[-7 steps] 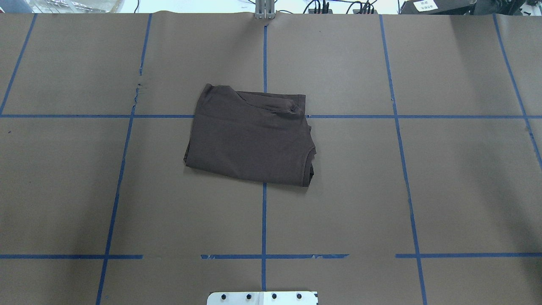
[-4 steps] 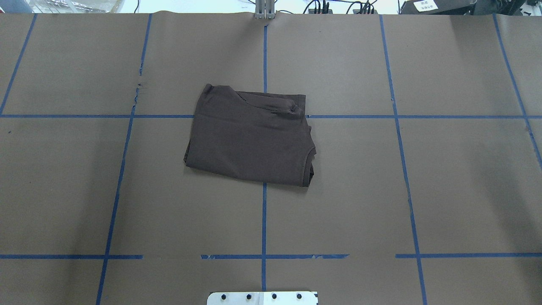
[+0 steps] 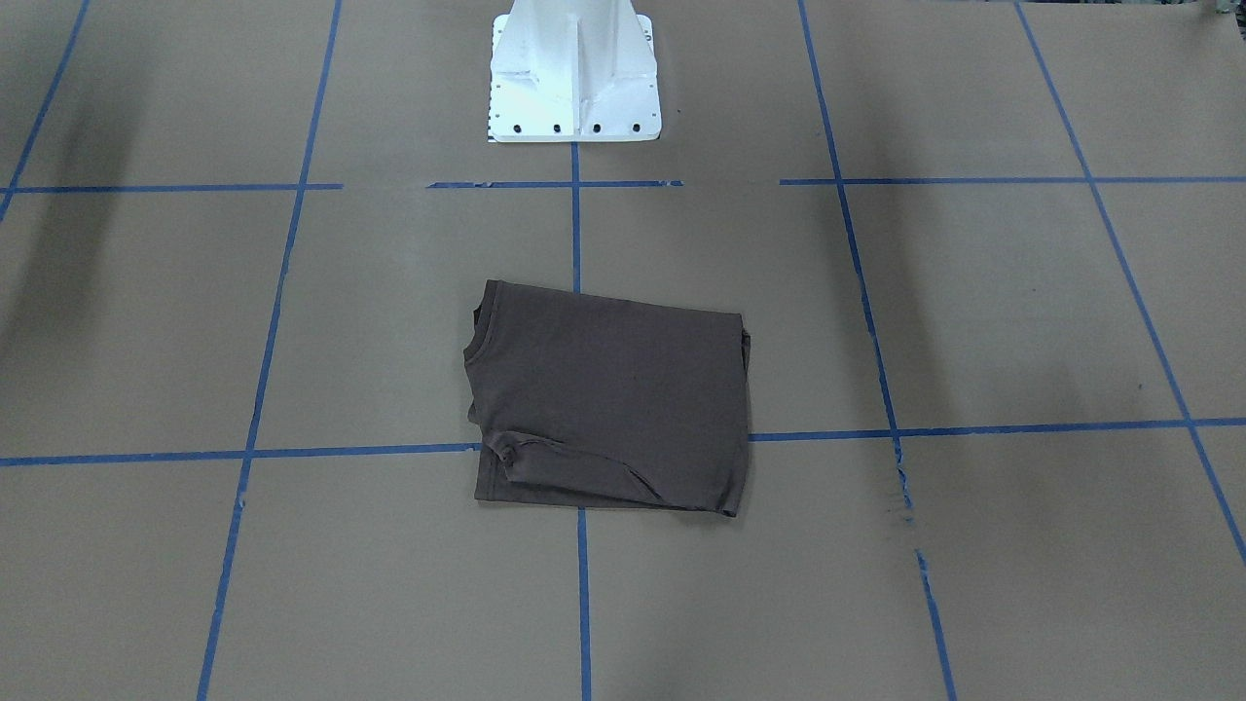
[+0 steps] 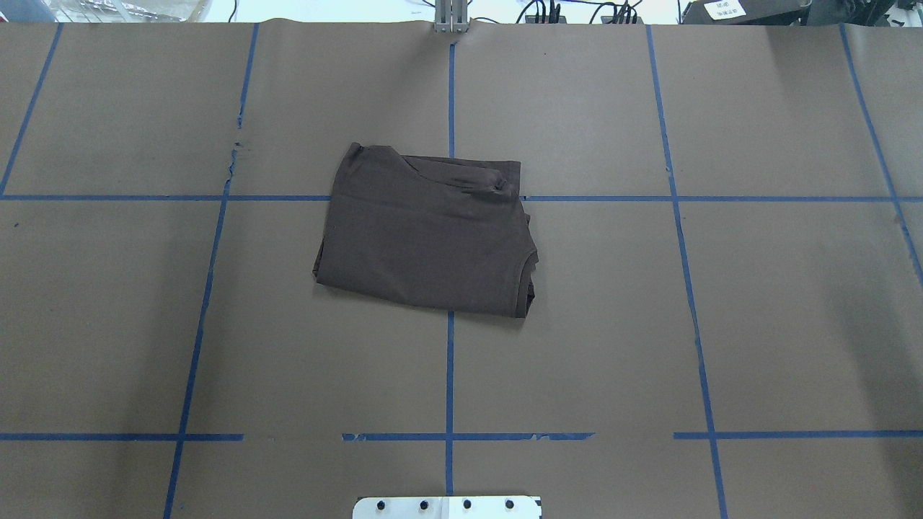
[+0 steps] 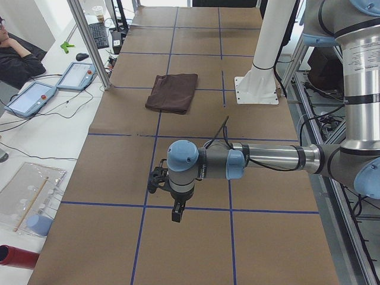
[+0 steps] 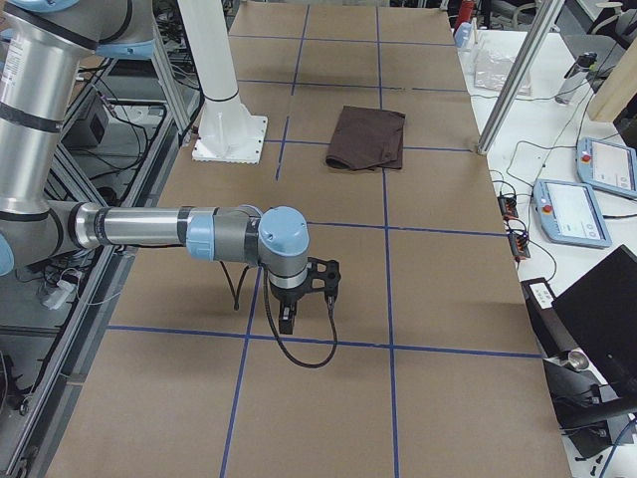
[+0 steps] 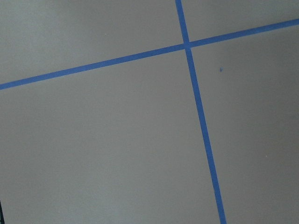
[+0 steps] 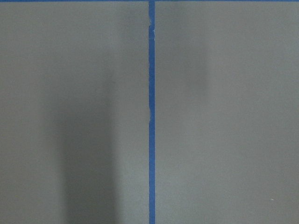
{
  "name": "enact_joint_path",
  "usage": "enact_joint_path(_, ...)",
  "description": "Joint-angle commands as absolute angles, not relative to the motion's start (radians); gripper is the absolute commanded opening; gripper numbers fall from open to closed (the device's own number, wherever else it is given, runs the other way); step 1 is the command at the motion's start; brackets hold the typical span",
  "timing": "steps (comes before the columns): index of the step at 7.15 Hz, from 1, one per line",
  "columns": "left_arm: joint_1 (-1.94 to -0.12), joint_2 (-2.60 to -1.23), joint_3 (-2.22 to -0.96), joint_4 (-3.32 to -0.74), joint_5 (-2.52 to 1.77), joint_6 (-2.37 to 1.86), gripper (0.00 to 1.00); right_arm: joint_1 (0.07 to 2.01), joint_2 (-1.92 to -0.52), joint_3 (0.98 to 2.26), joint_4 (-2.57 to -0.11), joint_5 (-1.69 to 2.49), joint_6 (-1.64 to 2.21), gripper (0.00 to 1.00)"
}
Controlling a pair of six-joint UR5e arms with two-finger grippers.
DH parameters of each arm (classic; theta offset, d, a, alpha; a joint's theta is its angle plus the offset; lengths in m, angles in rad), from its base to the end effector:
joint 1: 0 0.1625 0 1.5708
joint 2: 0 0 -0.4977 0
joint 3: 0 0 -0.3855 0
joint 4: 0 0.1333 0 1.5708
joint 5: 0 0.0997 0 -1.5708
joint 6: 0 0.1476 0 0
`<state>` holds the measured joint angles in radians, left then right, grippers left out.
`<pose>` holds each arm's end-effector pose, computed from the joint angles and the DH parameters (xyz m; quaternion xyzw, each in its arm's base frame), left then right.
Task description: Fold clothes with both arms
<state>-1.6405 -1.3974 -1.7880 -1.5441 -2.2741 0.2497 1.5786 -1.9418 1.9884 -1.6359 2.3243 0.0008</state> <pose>-0.0657 -0.3973 0.7467 0.0627 0.3388 0.0873 0.9347 0.0347 -0.3021 0.7179 -0.0073 -0.3679 0.0074 0.9298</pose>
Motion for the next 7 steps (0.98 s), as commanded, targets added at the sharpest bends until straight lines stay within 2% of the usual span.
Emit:
enact_joint_path(1, -1.640, -1.399, -1.809, -1.546, -2.270, 0.255, 1.00, 1.580, -1.933, 1.990, -1.634, 2.321, 0.005, 1.00)
enact_joint_path(7, -1.640, -1.391, -1.830, -1.545, -2.272, 0.255, 1.00, 1.580, -1.921, 1.990, -1.634, 2.326, 0.008, 1.00)
